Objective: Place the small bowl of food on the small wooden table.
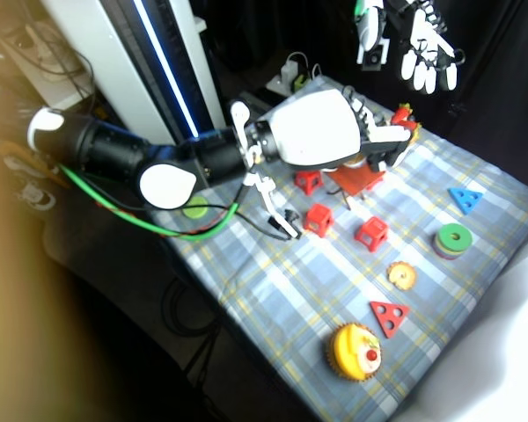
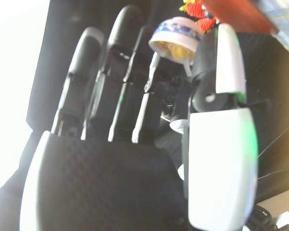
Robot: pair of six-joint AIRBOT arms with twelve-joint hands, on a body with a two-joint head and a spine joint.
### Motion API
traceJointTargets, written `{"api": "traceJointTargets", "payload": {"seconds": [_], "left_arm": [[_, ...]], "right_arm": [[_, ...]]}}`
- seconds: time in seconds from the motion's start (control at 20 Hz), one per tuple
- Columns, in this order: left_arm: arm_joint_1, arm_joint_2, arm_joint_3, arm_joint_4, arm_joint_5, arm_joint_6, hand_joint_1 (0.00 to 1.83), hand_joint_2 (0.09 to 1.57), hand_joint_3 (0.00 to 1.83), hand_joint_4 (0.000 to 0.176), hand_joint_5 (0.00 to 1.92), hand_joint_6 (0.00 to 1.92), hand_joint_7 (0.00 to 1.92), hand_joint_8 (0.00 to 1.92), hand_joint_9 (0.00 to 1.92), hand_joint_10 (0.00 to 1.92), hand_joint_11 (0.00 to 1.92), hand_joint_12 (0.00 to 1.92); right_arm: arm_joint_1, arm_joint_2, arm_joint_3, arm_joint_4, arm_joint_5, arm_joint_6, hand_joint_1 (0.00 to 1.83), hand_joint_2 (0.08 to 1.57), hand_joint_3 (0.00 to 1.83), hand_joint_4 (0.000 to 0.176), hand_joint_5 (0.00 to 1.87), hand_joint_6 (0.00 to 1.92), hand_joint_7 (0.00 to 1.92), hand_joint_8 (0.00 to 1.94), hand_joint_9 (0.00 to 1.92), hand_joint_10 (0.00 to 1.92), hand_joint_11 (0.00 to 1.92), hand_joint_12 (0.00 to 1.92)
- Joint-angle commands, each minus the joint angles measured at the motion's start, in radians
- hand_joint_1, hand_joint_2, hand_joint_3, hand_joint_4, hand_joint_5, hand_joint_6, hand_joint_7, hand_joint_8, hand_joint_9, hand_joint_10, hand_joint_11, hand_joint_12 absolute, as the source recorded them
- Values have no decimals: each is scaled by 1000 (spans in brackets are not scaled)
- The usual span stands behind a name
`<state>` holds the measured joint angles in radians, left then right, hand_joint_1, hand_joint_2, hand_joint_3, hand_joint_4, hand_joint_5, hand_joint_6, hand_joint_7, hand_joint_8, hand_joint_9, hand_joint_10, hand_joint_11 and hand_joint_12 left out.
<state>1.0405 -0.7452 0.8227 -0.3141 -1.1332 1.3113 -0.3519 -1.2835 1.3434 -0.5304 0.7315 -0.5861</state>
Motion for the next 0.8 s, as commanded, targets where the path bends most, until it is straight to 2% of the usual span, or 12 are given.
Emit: {"api": "traceJointTargets", "payload": {"seconds": [0.0,0.05,0.1,0.15,0.25,0.4,0.45,0.5,0.55,0.65,0.7,0.75], "left_arm": [[-10,-3,2,6,-117,-10,439,1319,0,77,611,0,513,2,410,0,0,447],[-10,-3,2,6,-117,-10,436,1319,0,68,618,3,519,4,415,2,0,445],[-10,-3,2,6,-117,-10,436,1317,0,66,619,3,523,5,419,4,0,446],[-10,-3,2,6,-117,-10,446,1314,0,69,621,3,524,4,417,3,0,444],[-10,-3,3,6,-117,-10,452,1313,0,70,612,1,527,2,423,3,0,464],[-10,-4,3,5,-117,-10,408,1323,3,68,612,0,511,0,406,0,0,461],[-10,-4,3,5,-116,-10,429,1321,1,62,621,3,521,3,416,3,0,472],[-10,-4,3,5,-115,-10,430,1316,0,69,623,3,526,5,417,3,0,473],[-10,-4,4,5,-115,-10,432,1313,0,67,627,4,527,5,419,4,0,474],[-10,-4,5,5,-115,-10,396,1323,1,59,619,2,523,1,411,0,0,425],[-10,-4,6,5,-115,-10,397,1323,1,56,624,3,520,0,409,0,0,418],[-10,-4,7,5,-113,-10,428,1314,0,52,641,3,532,2,426,4,0,469]], "right_arm": [[14,10,-4,30,97,1,1235,1108,0,0,1034,731,971,1163,733,835,343,1494],[13,10,-4,26,89,1,1229,1111,0,0,1059,723,930,1195,717,820,371,1480],[13,10,-3,23,86,1,1165,1075,7,0,1063,812,816,761,681,783,325,1467],[13,10,-3,21,82,1,1214,1100,5,0,1070,747,905,1086,739,764,457,1447],[12,10,-1,19,77,1,1219,1127,0,0,1002,813,920,1216,798,724,549,1433],[12,9,0,11,69,1,1222,1124,0,0,989,823,945,1189,825,706,538,1420],[12,9,1,10,66,1,1228,1124,0,0,995,794,942,1212,788,704,432,1454],[12,8,3,10,64,1,1233,1120,0,0,1001,778,950,1205,762,687,354,1450],[12,8,3,9,63,1,1227,1123,1,0,1002,790,937,1213,744,670,322,1446],[12,8,5,9,63,1,1233,1129,0,0,967,822,947,1222,760,745,418,1484],[12,8,8,9,63,1,1172,1089,4,0,1020,871,822,715,688,686,291,1456],[12,8,11,8,63,1,1320,1061,5,0,900,142,986,851,721,686,319,1479]]}}
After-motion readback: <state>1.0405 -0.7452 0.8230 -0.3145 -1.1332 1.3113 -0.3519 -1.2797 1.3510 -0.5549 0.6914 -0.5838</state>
